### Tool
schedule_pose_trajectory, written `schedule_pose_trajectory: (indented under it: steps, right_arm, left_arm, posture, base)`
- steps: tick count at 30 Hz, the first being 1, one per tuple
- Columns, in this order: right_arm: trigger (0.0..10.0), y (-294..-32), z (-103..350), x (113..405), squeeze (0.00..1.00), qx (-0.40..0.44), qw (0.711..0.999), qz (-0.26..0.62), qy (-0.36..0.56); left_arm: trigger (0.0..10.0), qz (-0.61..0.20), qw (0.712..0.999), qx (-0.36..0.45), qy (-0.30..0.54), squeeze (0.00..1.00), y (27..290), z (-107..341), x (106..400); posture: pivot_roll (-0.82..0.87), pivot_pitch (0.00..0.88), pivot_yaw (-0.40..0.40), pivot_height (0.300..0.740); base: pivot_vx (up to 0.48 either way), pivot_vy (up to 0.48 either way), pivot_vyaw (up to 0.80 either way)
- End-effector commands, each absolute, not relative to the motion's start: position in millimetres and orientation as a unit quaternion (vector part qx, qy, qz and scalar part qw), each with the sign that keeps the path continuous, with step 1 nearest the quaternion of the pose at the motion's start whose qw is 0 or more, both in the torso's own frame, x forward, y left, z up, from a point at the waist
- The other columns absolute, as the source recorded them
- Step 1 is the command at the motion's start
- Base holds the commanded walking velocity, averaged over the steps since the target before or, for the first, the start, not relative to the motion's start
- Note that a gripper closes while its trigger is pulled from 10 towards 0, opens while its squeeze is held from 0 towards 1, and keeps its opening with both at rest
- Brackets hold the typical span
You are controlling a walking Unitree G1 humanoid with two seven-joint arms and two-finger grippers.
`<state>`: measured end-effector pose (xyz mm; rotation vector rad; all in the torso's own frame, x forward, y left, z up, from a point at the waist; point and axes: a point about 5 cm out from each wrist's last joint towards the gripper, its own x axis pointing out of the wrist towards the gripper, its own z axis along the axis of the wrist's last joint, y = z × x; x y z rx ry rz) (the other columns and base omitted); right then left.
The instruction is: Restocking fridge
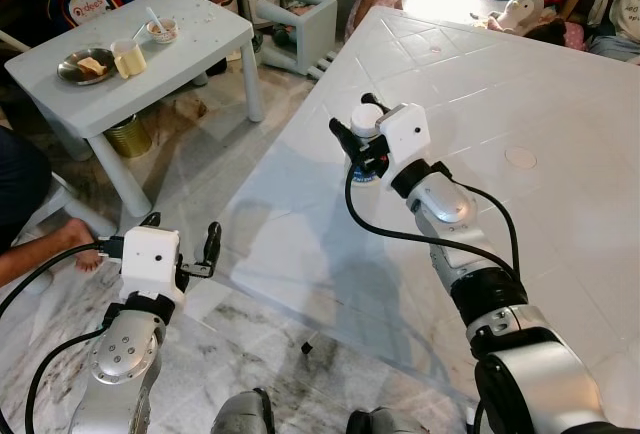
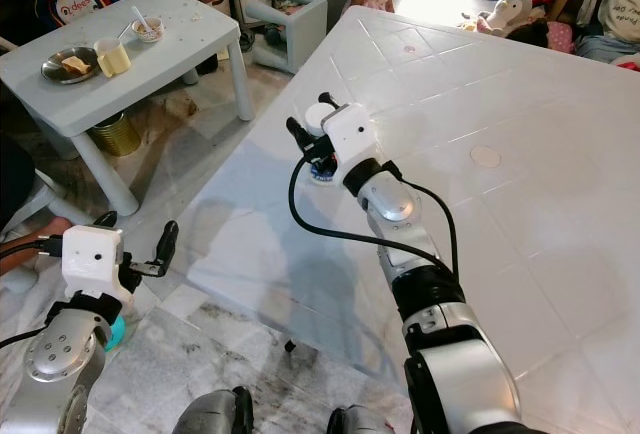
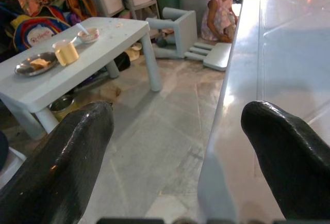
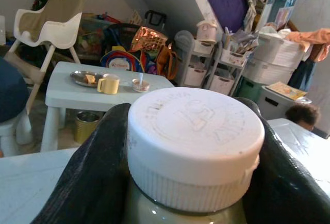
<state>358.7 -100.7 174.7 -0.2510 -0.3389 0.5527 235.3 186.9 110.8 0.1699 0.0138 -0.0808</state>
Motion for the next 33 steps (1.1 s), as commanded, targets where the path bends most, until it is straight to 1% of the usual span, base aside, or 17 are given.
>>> schedule_pose_trajectory:
  steps: [1, 7, 8, 11, 12, 13, 14, 15, 17, 21, 27, 31, 33]
  right_arm:
    - [0.0, -101.9, 175.6, 355.2, 0.00, -0.133, 0.938, 0.270, -0.174]
    - [0.0, -110.8, 167.4, 348.4, 0.00, -0.118, 0.947, 0.249, -0.164]
    - [0.0, -113.6, 164.4, 343.1, 0.00, -0.098, 0.953, 0.239, -0.161]
    - [0.0, -114.9, 162.3, 335.5, 0.00, -0.062, 0.959, 0.228, -0.156]
    - [0.0, -114.9, 162.3, 335.5, 0.00, -0.062, 0.959, 0.228, -0.156]
    - [0.0, -114.5, 161.9, 332.3, 0.00, -0.041, 0.961, 0.225, -0.153]
    - [0.8, -112.5, 162.8, 327.4, 0.00, -0.009, 0.963, 0.223, -0.153]
    - [10.0, -110.3, 164.4, 323.4, 0.00, 0.022, 0.964, 0.219, -0.152]
    - [10.0, -107.8, 167.5, 319.2, 0.00, 0.057, 0.964, 0.213, -0.148]
    - [10.0, -106.7, 172.9, 313.3, 0.00, 0.086, 0.963, 0.211, -0.146]
    - [10.0, -121.2, 160.2, 296.6, 0.00, 0.093, 0.969, 0.198, -0.115]
    - [10.0, -126.1, 154.5, 290.5, 0.00, 0.091, 0.972, 0.194, -0.102]
    - [10.0, -126.6, 154.0, 289.3, 0.00, 0.091, 0.972, 0.194, -0.100]
  left_arm:
    - [10.0, -0.036, 0.996, 0.087, 0.010, 0.00, 187.1, 108.2, 236.8]
    - [10.0, -0.009, 0.996, 0.089, 0.031, 0.00, 188.2, 102.3, 243.0]
    - [10.0, 0.001, 0.996, 0.087, 0.028, 0.00, 189.3, 102.7, 245.5]
    - [10.0, 0.014, 0.996, 0.084, 0.025, 0.00, 191.3, 103.4, 248.6]
    - [10.0, 0.014, 0.996, 0.084, 0.025, 0.00, 191.3, 103.4, 248.6]
    - [10.0, 0.016, 0.996, 0.083, 0.024, 0.00, 191.6, 103.1, 249.4]
    - [10.0, 0.017, 0.996, 0.082, 0.024, 0.00, 190.9, 102.5, 251.0]
    - [10.0, 0.016, 0.996, 0.081, 0.023, 0.00, 190.0, 102.1, 252.6]
    - [10.0, 0.016, 0.997, 0.077, 0.021, 0.00, 188.0, 101.5, 255.7]
    - [10.0, 0.021, 0.997, 0.073, 0.015, 0.00, 186.2, 101.0, 259.2]
    - [10.0, 0.023, 0.997, 0.063, 0.036, 0.00, 180.4, 85.7, 253.1]
    - [10.0, 0.027, 0.997, 0.061, 0.035, 0.00, 179.7, 84.9, 253.8]
    - [10.0, 0.031, 0.997, 0.061, 0.033, 0.00, 180.8, 85.4, 254.7]
  posture:
    - [0.12, 0.121, -0.022, 0.740]
    - [0.11, 0.102, -0.025, 0.740]
    - [0.11, 0.089, -0.030, 0.740]
    - [0.11, 0.081, -0.032, 0.740]
    - [0.11, 0.081, -0.032, 0.740]
    - [0.10, 0.075, -0.033, 0.740]
    - [0.10, 0.063, -0.034, 0.740]
    - [0.09, 0.058, -0.033, 0.740]
    - [0.09, 0.050, -0.033, 0.740]
    - [0.07, 0.039, -0.033, 0.740]
    - [0.06, 0.019, -0.042, 0.740]
    - [0.06, 0.007, -0.048, 0.740]
    - [0.06, 0.002, -0.051, 0.740]
  base:
    - [0.000, 0.000, 0.00]
    - [0.000, 0.000, 0.00]
    - [0.000, 0.000, 0.00]
    - [0.000, 0.000, 0.00]
    - [0.000, 0.000, 0.00]
    - [0.000, 0.000, 0.00]
    - [0.000, 0.000, 0.00]
    - [0.000, 0.000, 0.00]
    - [0.000, 0.000, 0.00]
    - [0.000, 0.000, 0.00]
    - [0.000, 0.000, 0.80]
    - [0.000, 0.000, 0.80]
    - [-0.240, 0.000, 0.80]
